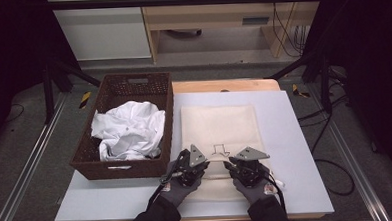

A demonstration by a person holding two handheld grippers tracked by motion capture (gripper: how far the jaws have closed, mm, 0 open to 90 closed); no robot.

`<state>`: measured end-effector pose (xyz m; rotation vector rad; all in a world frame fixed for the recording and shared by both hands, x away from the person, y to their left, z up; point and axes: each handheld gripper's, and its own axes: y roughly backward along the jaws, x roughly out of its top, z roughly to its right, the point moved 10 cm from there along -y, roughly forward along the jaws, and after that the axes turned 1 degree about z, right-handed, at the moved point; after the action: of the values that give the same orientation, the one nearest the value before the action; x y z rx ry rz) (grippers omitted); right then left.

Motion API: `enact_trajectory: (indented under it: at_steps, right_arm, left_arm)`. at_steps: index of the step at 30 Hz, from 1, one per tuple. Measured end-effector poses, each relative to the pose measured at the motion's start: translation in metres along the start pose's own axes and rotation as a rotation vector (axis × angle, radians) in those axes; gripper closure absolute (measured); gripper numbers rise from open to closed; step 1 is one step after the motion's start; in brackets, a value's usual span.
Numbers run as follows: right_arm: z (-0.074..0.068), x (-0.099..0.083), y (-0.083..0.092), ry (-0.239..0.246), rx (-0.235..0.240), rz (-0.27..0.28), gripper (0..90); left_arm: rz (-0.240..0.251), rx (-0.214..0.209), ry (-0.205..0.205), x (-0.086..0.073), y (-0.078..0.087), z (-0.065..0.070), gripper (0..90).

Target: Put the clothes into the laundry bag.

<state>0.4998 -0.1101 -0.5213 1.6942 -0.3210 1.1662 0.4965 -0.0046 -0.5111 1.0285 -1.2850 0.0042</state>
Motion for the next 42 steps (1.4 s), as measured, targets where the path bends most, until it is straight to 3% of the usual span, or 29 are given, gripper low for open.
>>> enact_trajectory:
  at_steps: [4, 10, 14, 17, 27, 36, 42]
  right_arm:
    - [0.0, -0.001, -0.002, -0.004, -0.002, -0.016, 86.3]
    - [0.003, 0.002, 0.001, -0.036, 0.005, -0.003, 87.6]
    - [0.003, 0.006, 0.004, -0.036, 0.005, 0.01, 87.6]
    - [0.004, 0.01, 0.007, -0.047, 0.009, 0.028, 87.7]
    - [0.003, 0.025, 0.016, -0.06, 0.019, 0.078, 87.6]
    - [-0.001, 0.043, 0.026, -0.068, 0.025, 0.154, 87.3]
    - [-0.002, 0.047, 0.027, -0.076, 0.031, 0.177, 86.9]
  left_arm:
    - [0.009, -0.013, 0.008, 0.0, 0.0, 0.002, 79.5]
    - [0.04, -0.025, 0.022, 0.005, 0.018, 0.006, 70.1]
    - [0.042, -0.026, 0.002, 0.001, 0.034, 0.01, 77.4]
    - [0.012, -0.033, -0.005, -0.013, 0.039, 0.012, 85.0]
    - [-0.102, -0.037, 0.001, -0.062, 0.029, 0.013, 89.4]
    - [-0.102, -0.032, -0.009, -0.066, 0.025, 0.016, 89.4]
    - [-0.097, -0.03, -0.013, -0.065, 0.026, 0.015, 89.3]
